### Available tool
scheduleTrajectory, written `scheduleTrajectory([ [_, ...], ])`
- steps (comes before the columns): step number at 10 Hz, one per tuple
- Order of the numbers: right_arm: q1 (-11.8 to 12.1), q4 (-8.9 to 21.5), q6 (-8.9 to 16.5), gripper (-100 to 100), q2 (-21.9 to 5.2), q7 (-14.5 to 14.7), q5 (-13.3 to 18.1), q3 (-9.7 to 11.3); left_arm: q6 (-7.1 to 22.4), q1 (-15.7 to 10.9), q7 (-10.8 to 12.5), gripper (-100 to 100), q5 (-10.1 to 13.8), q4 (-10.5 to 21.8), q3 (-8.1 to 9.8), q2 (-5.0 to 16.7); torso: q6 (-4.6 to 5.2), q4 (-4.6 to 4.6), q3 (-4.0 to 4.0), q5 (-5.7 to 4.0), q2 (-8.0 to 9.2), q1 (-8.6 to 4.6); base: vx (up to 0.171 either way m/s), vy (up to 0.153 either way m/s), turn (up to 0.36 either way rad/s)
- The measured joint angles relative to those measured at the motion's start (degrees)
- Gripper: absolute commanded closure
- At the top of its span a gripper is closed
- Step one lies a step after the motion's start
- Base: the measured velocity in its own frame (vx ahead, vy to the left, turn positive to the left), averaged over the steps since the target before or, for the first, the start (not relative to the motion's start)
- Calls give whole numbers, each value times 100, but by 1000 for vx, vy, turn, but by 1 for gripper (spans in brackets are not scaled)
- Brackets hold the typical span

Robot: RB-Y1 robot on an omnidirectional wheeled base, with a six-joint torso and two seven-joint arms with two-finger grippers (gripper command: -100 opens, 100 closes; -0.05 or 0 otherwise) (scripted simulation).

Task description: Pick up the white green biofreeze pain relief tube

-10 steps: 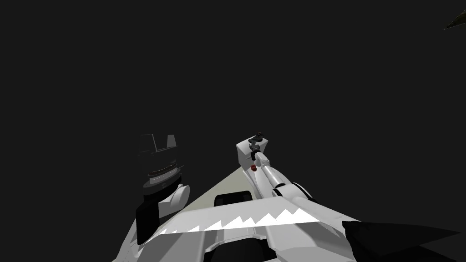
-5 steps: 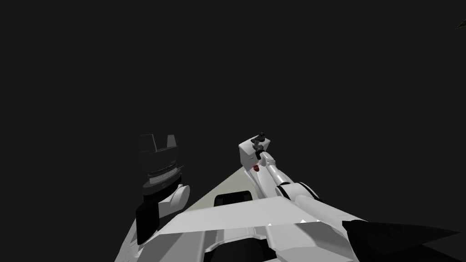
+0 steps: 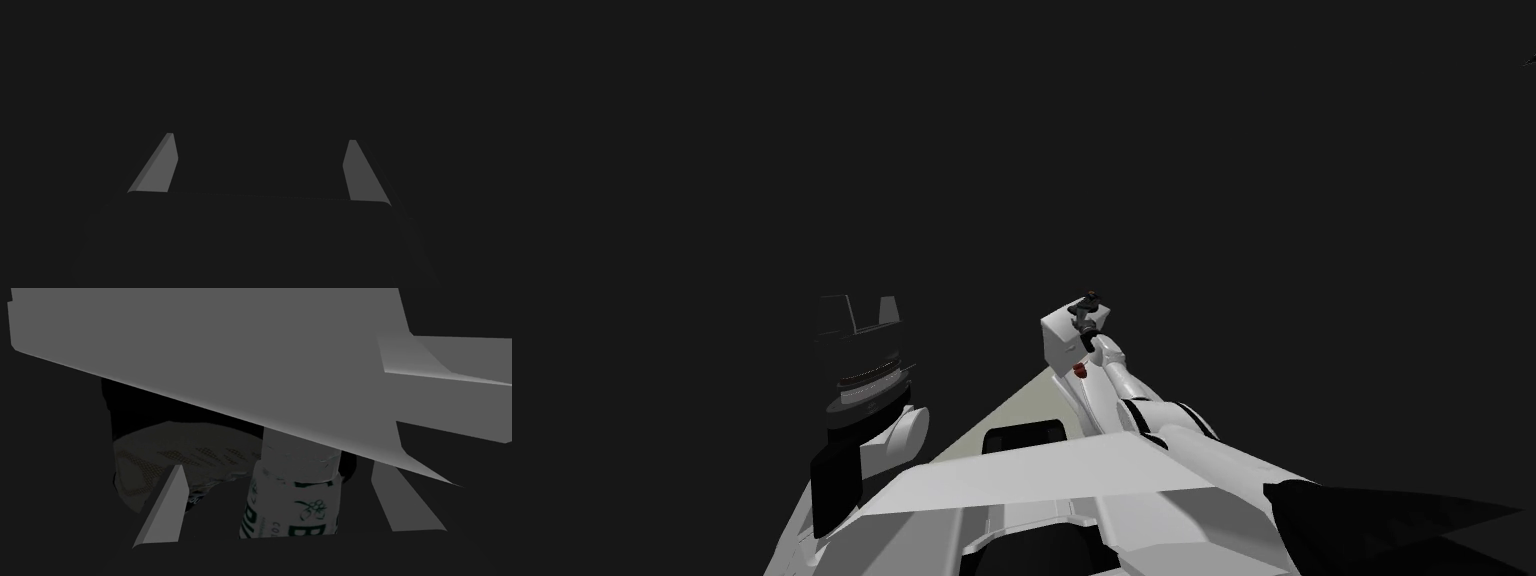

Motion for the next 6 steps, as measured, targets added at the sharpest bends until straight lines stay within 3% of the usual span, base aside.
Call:
scheduleTrajectory([
  [1,136,-181,135,-100,-288,-53,-360,538,0,0,0,0,0,0,0,0,0,2,6,-2,11,-11,-11,24,2],
  [2,130,-186,163,-100,-290,-21,-575,527,0,-1,0,0,0,0,0,1,0,4,10,-6,18,-28,-15,-6,7],
  [3,105,-154,102,-100,-248,58,-667,416,0,-1,0,0,0,0,1,1,0,5,12,-8,22,-40,14,113,-42],
  [4,127,-101,82,-100,-467,111,-989,529,0,0,0,0,0,0,0,0,2,3,9,-3,16,-8,42,141,-52],
  [6,64,93,-214,-100,-426,367,-951,196,0,0,0,0,0,0,0,0,-1,1,4,-2,7,-12,15,38,7],
])
